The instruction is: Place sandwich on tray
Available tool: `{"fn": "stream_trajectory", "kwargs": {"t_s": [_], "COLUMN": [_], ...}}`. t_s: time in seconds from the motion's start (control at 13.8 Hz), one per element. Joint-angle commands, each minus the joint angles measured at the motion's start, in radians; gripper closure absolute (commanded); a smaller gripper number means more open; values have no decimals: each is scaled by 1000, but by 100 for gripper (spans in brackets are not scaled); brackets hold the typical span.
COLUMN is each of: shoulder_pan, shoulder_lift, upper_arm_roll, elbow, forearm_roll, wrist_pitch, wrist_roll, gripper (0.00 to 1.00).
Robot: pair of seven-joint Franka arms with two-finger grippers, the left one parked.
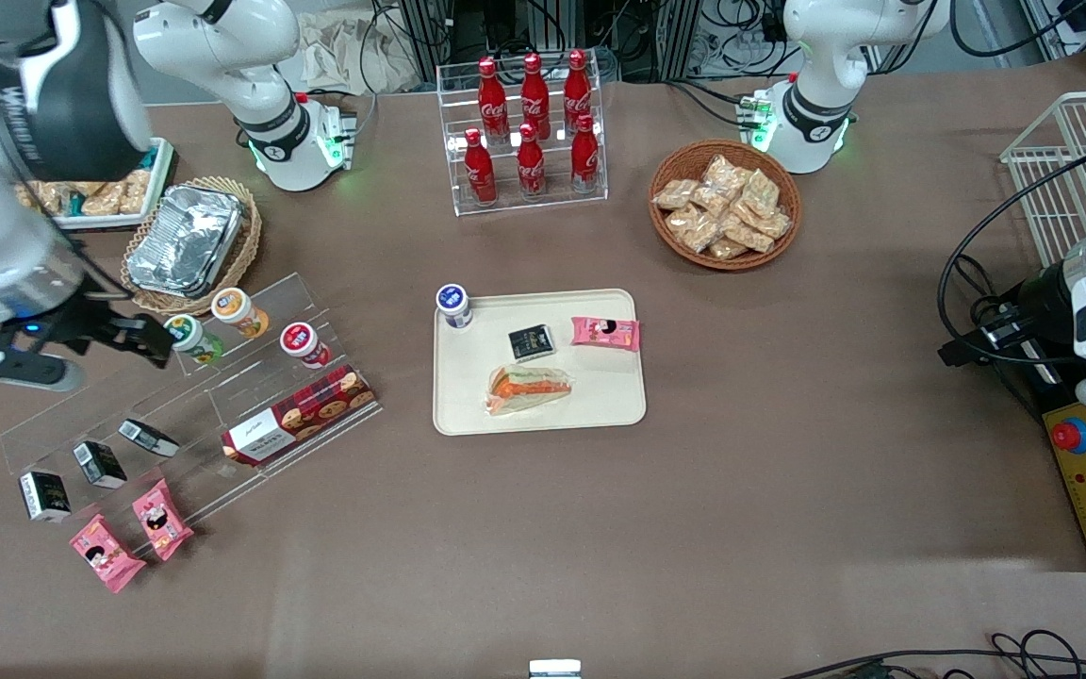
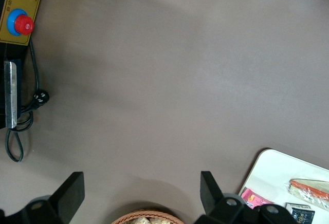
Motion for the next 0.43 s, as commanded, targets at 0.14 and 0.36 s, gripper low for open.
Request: {"fn": "stream_trajectory", "kwargs": {"t_s": [0.14, 0.36], "shoulder_pan": [-55, -92], "shoulder_lift": [-28, -25], "upper_arm_roll": [-9, -1], "elbow": [34, 41], "forearm_roll": [47, 70], "wrist_pitch": [-7, -24], "wrist_roll": [-152, -154], "gripper": [0, 0]}}
